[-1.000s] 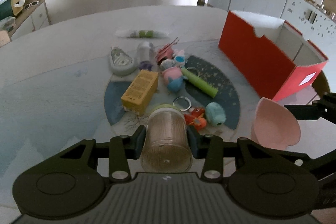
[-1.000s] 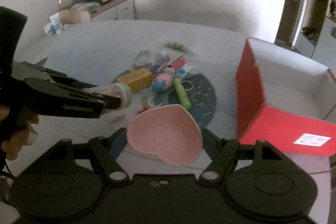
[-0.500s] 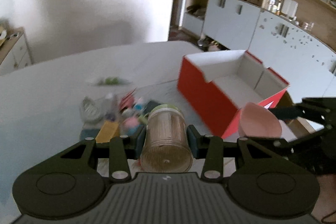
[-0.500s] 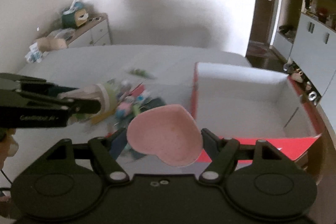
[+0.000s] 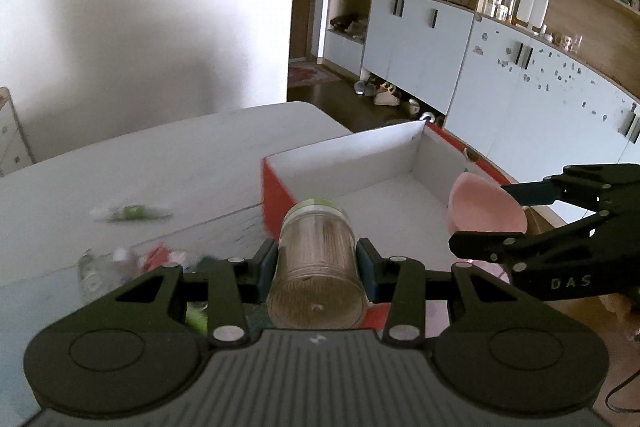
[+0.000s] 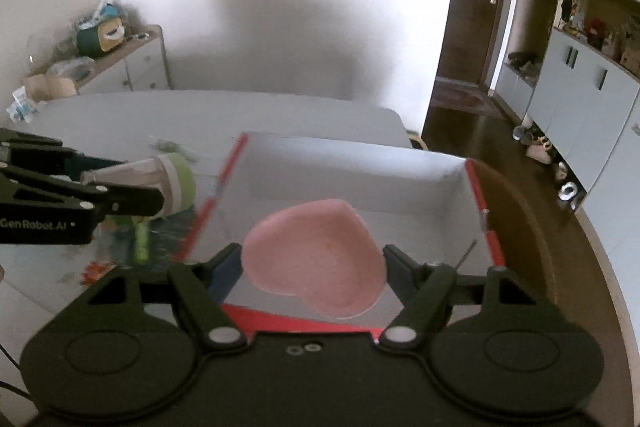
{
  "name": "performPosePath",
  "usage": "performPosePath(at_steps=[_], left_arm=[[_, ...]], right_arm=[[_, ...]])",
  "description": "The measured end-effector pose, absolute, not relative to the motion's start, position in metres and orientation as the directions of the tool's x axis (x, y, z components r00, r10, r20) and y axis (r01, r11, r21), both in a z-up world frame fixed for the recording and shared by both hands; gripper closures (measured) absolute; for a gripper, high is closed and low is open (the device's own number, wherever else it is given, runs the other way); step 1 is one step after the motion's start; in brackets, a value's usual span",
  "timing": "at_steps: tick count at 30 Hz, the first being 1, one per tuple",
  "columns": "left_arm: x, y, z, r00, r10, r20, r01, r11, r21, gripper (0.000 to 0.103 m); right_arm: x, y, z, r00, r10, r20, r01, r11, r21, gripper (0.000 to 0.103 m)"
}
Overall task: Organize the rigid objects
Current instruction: 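Carry the jar and heart dish over the red box with both tools, then lower and release the jar with the left tool while the right tool releases the heart dish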
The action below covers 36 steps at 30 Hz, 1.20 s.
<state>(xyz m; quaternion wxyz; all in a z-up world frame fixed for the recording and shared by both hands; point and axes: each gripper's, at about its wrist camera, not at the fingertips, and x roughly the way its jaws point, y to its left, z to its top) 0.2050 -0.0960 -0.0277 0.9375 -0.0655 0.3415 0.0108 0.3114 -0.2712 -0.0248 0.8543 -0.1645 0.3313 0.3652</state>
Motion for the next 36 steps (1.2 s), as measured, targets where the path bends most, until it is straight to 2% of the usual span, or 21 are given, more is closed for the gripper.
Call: performPosePath(at_steps=[18,25,36], left_arm=[[0.361,-0.158,-0.077,0.659,-0.004,-0.752,-0.14,0.982,-0.128,0.061],[0.401,-0.165,-0.102,0.611,0.007,-0.791,-0.141,0.985,-0.1,0.061],[0.435,-0.169,-0.132,0.511,0.002,-0.86,-0.139,0.987,-0.08,0.061]], right_arm=[[0.422,-0.276,-0.087,0.364,0.472,-0.803,-0.818,0.575,-0.033,0.028],[0.426,-0.256,-0.098,0.303,0.455,-0.838,-0.859,0.51,-0.034,0.029],[0.428,-0.241,-0.113,0.229,0.354,-0.907,-0.881,0.472,-0.038,0.029]])
